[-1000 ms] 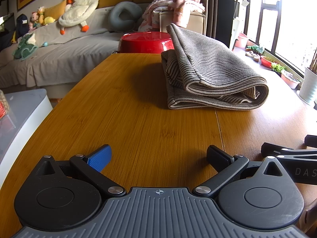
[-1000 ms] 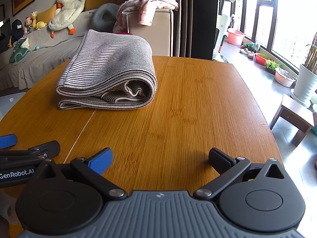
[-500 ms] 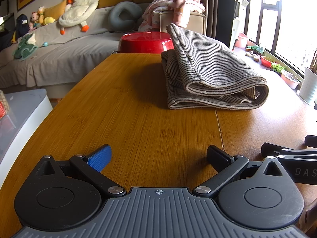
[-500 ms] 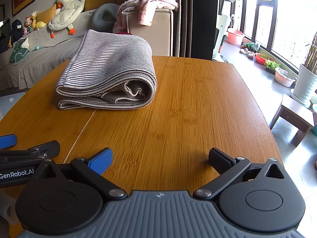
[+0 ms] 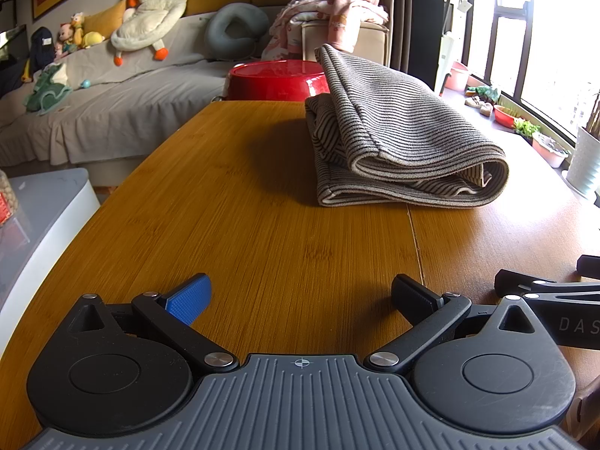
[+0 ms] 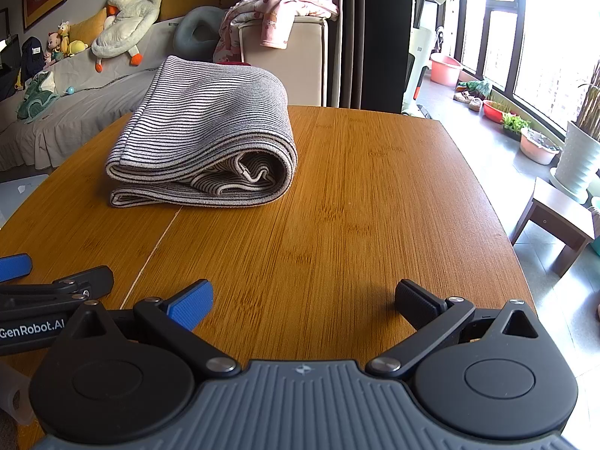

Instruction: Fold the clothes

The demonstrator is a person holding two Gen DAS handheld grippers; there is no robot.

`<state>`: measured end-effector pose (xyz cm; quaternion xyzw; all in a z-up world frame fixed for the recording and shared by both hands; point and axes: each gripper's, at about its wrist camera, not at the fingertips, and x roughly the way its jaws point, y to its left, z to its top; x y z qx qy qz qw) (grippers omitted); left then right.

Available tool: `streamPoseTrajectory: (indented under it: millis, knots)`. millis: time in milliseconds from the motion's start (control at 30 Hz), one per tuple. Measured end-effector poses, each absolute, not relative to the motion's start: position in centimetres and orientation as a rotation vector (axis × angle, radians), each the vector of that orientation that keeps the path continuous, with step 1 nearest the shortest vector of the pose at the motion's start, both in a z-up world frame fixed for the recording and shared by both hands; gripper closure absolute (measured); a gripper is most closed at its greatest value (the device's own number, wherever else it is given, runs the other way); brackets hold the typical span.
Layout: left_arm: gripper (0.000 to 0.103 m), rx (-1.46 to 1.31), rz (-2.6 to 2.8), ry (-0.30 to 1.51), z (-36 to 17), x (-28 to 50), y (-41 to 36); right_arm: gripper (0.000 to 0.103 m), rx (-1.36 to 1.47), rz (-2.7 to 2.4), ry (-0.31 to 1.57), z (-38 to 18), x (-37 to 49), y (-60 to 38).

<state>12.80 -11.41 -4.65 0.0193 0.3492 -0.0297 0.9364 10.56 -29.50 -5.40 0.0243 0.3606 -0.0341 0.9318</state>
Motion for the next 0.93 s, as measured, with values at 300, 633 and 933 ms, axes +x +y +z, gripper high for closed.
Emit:
streamPoseTrajectory:
  millis: [300,633,933]
  knots:
    - [0.000,0.039,-0.061,0.714,-4.7,12.8,-11.4,0.000,0.050,-0.070,0.738,-5.4,10.6,-29.5]
    - [0.000,0.040,-0.061,0.714,-4.7,12.8,-11.4,0.000,0.050,-0.071,0.738,-5.4,10.6,-29.5]
    - [0.000,-0.032,-0.102,0.702,-4.2,12.5,-10.0,0.000,0.064,-0.122,0.726,-5.4,9.7,-29.7]
